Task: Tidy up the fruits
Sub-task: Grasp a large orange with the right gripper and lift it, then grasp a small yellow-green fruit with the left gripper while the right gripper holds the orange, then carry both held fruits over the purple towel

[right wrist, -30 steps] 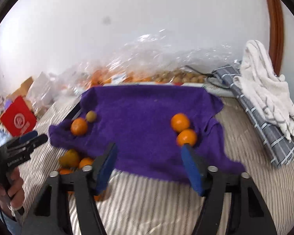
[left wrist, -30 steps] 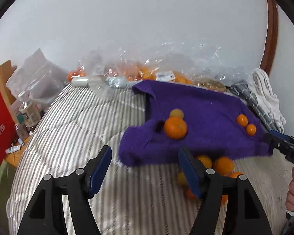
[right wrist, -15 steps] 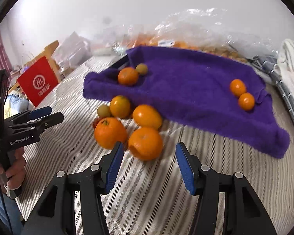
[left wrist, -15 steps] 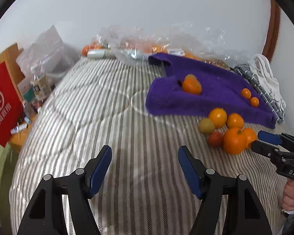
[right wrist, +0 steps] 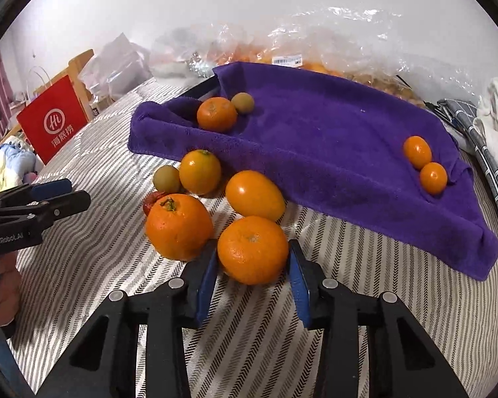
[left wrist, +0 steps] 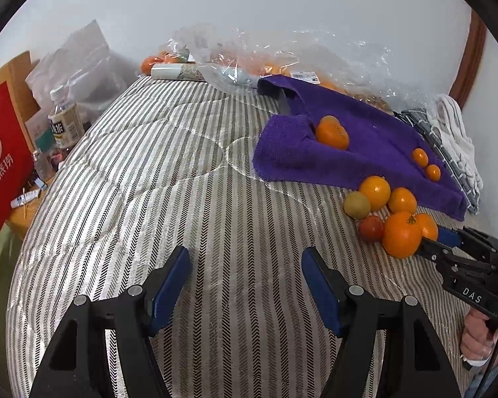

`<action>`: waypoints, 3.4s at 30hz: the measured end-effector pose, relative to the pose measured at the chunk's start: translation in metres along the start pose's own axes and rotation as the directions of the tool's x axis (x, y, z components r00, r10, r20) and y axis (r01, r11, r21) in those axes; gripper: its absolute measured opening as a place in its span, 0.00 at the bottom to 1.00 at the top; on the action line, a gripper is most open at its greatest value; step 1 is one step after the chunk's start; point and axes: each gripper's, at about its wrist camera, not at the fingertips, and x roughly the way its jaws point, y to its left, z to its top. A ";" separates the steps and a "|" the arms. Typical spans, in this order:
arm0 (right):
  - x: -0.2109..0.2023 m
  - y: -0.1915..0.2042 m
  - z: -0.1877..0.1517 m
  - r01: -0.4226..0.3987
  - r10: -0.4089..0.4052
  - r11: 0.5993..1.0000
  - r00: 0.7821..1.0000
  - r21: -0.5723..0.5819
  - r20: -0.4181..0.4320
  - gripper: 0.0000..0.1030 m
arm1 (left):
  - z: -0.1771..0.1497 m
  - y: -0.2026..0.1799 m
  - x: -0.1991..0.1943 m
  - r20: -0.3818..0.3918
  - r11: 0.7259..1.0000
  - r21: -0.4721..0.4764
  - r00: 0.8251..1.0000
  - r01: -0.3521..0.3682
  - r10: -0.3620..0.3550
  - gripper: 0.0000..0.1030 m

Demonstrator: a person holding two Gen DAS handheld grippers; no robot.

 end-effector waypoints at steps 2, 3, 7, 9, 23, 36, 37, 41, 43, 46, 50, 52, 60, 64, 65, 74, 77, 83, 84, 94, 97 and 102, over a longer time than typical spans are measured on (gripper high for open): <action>-0.004 -0.001 -0.002 0.010 -0.010 1.000 1.000 0.002 0.003 0.39 | 0.000 0.003 -0.001 0.005 1.000 -0.016 1.000 0.001 -0.001 0.66; -0.007 -0.003 -0.004 0.013 -0.013 1.000 1.000 0.002 0.009 0.39 | 0.000 0.004 -0.001 0.007 1.000 -0.024 1.000 0.000 0.000 0.66; -0.027 -0.016 -0.014 0.063 -0.063 0.998 0.997 0.002 0.046 0.39 | 0.000 0.009 -0.002 0.011 0.999 -0.046 1.000 0.006 -0.005 0.63; -0.035 -0.026 -0.019 0.098 -0.099 0.995 0.993 0.014 0.059 0.39 | 0.001 0.008 -0.001 0.010 0.999 -0.042 1.000 0.000 0.001 0.63; -0.060 -0.099 -0.043 0.112 -0.135 0.970 0.986 0.215 0.099 0.39 | -0.001 0.002 0.004 -0.006 0.999 -0.006 0.999 -0.052 0.052 0.65; -0.056 -0.108 -0.048 0.063 -0.094 0.964 0.990 0.256 0.108 0.39 | -0.002 -0.010 0.009 -0.020 0.993 0.048 0.994 -0.111 0.112 0.67; -0.055 -0.109 -0.048 0.062 -0.093 0.963 0.990 0.262 0.105 0.39 | -0.002 -0.013 0.011 -0.023 0.990 0.060 0.992 -0.124 0.126 0.67; -0.055 -0.110 -0.048 0.047 -0.078 0.961 0.991 0.272 0.106 0.39 | -0.004 -0.027 0.012 -0.029 0.986 0.109 0.991 -0.123 0.127 0.67; -0.055 -0.109 -0.049 0.044 -0.075 0.961 0.992 0.273 0.105 0.39 | -0.006 -0.037 0.013 -0.025 0.984 0.129 0.991 -0.125 0.130 0.67; -0.054 -0.109 -0.049 0.040 -0.070 0.961 0.992 0.272 0.101 0.39 | -0.008 -0.046 0.013 -0.021 0.980 0.154 0.991 -0.127 0.131 0.68; -0.054 -0.109 -0.049 0.027 -0.058 0.961 0.993 0.276 0.105 0.39 | -0.006 -0.047 0.014 -0.023 0.981 0.149 0.991 -0.126 0.131 0.68; -0.054 -0.110 -0.049 0.018 -0.050 0.960 0.993 0.278 0.109 0.39 | -0.004 -0.048 0.016 -0.024 0.981 0.149 0.992 -0.123 0.128 0.67; -0.054 -0.110 -0.050 0.018 -0.049 0.960 0.993 0.278 0.107 0.39 | 0.014 -0.075 0.028 -0.011 0.970 0.229 0.996 -0.082 0.087 0.57; -0.054 -0.113 -0.050 0.015 -0.049 0.956 0.993 0.294 0.110 0.39 | 0.019 -0.087 0.037 -0.033 0.968 0.248 0.998 -0.040 0.049 0.45; -0.054 -0.113 -0.050 0.015 -0.050 0.955 0.993 0.295 0.109 0.39 | 0.019 -0.089 0.040 -0.033 0.966 0.255 0.998 -0.038 0.048 0.44; -0.052 -0.110 -0.049 0.004 -0.033 0.960 0.995 0.280 0.099 0.39 | 0.023 -0.102 0.047 -0.036 0.965 0.261 0.999 0.028 -0.020 0.43; -0.052 -0.110 -0.049 0.003 -0.033 0.959 0.995 0.282 0.100 0.39 | 0.026 -0.102 0.050 -0.033 0.969 0.242 0.999 0.041 -0.034 0.42; -0.051 -0.109 -0.049 0.009 -0.037 0.960 0.995 0.279 0.093 0.39 | 0.025 -0.104 0.050 -0.037 0.967 0.246 0.998 0.063 -0.056 0.26; -0.051 -0.109 -0.049 0.008 -0.035 0.961 0.995 0.277 0.092 0.39 | 0.024 -0.104 0.050 -0.036 0.967 0.246 0.998 0.063 -0.056 0.25; -0.049 -0.108 -0.048 0.017 -0.040 0.965 0.996 0.260 0.082 0.39 | 0.028 -0.070 0.035 0.043 0.986 0.080 0.987 0.150 -0.153 0.24; -0.051 -0.106 -0.048 0.018 -0.043 0.969 0.995 0.246 0.093 0.39 | 0.027 -0.061 0.030 0.049 0.987 0.053 0.987 0.149 -0.152 0.24; -0.054 -0.107 -0.044 0.057 -0.073 0.970 0.995 0.235 0.061 0.39 | 0.022 -0.053 0.009 0.046 0.993 0.078 0.995 0.088 -0.092 0.24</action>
